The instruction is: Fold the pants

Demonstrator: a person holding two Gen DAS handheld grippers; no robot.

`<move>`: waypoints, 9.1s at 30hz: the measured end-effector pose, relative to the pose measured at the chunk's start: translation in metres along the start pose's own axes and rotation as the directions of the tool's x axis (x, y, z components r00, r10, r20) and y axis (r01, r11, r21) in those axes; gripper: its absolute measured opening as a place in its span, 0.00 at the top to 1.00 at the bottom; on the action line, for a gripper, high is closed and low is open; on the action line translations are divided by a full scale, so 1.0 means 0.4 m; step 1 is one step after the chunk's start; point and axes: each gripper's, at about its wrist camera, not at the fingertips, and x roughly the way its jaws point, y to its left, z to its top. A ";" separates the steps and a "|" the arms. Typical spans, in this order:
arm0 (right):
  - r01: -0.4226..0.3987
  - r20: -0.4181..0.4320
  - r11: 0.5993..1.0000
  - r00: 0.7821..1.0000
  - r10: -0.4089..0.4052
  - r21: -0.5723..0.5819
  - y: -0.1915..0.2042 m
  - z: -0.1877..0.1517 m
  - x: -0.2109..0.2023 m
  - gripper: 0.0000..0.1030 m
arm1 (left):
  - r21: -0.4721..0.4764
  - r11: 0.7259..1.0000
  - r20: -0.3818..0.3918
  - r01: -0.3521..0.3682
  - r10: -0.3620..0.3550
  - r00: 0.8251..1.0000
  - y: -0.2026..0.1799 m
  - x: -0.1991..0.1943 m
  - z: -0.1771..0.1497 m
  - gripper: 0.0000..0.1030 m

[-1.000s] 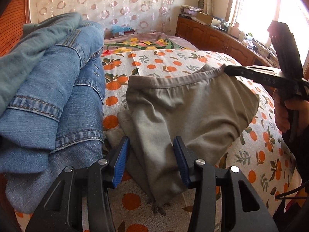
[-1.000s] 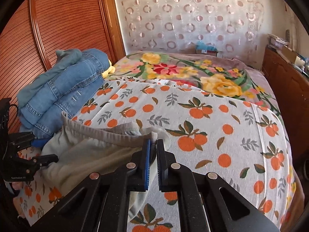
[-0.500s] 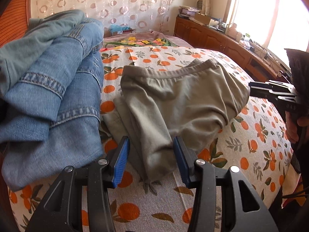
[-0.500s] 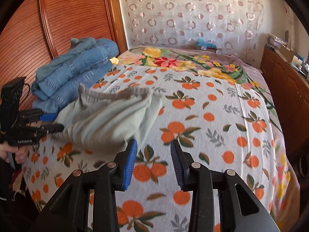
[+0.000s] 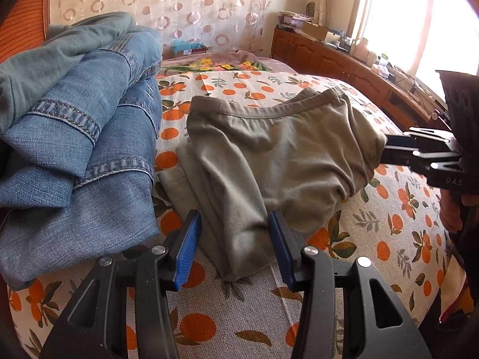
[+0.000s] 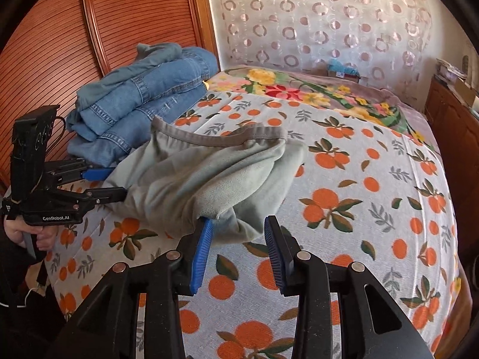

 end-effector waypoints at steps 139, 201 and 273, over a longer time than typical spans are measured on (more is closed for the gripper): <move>0.018 0.086 0.993 0.996 -0.029 0.119 -0.145 0.057 0.051 0.91 | -0.089 0.992 0.067 0.095 -0.089 0.994 0.033 0.031 0.110 0.91; -0.022 0.273 0.959 0.957 0.103 -0.283 0.061 0.718 0.328 0.57 | -0.281 0.948 0.281 -0.151 0.231 0.931 0.430 -0.237 0.201 0.54; 0.227 0.324 0.960 0.907 -0.270 0.165 0.191 0.042 -0.274 0.28 | 0.012 0.989 0.344 -0.146 0.133 0.930 -0.127 -0.320 0.138 0.21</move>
